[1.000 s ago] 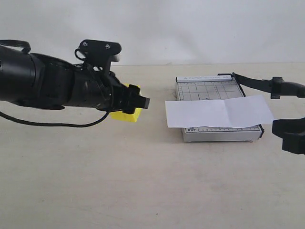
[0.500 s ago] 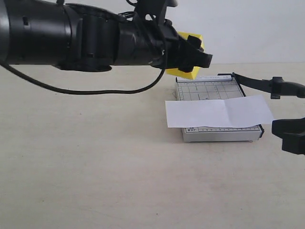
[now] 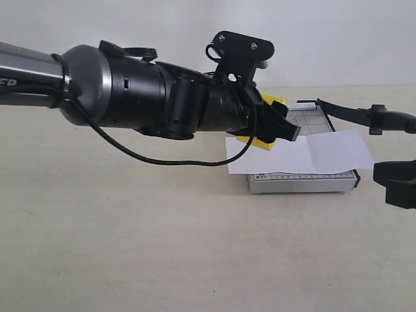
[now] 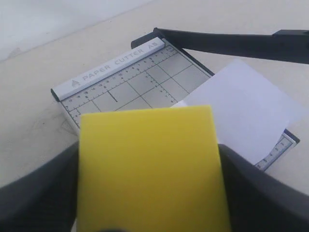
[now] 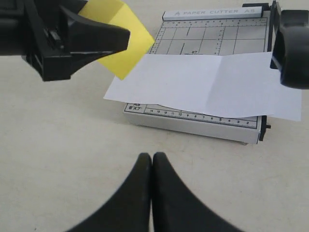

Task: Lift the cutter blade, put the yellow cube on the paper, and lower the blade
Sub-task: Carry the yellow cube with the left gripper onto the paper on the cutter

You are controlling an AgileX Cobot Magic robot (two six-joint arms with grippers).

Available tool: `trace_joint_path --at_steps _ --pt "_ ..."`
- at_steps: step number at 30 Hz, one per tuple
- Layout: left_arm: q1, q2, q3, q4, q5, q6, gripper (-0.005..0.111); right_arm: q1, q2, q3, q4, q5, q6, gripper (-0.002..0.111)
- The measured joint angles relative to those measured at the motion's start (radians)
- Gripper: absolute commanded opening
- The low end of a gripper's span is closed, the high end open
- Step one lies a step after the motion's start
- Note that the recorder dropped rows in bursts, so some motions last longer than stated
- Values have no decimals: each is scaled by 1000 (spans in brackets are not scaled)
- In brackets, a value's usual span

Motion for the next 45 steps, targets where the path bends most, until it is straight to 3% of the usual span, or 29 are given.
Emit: trace_joint_path --at_steps 21,39,45 --pt "0 199 -190 0 29 0 4 0 0 0 0 -29 -2 0" --pt "0 240 -192 0 33 0 5 0 0 0 0 -37 -2 0" --pt "0 240 -195 0 94 0 28 0 0 0 0 -37 -2 0"
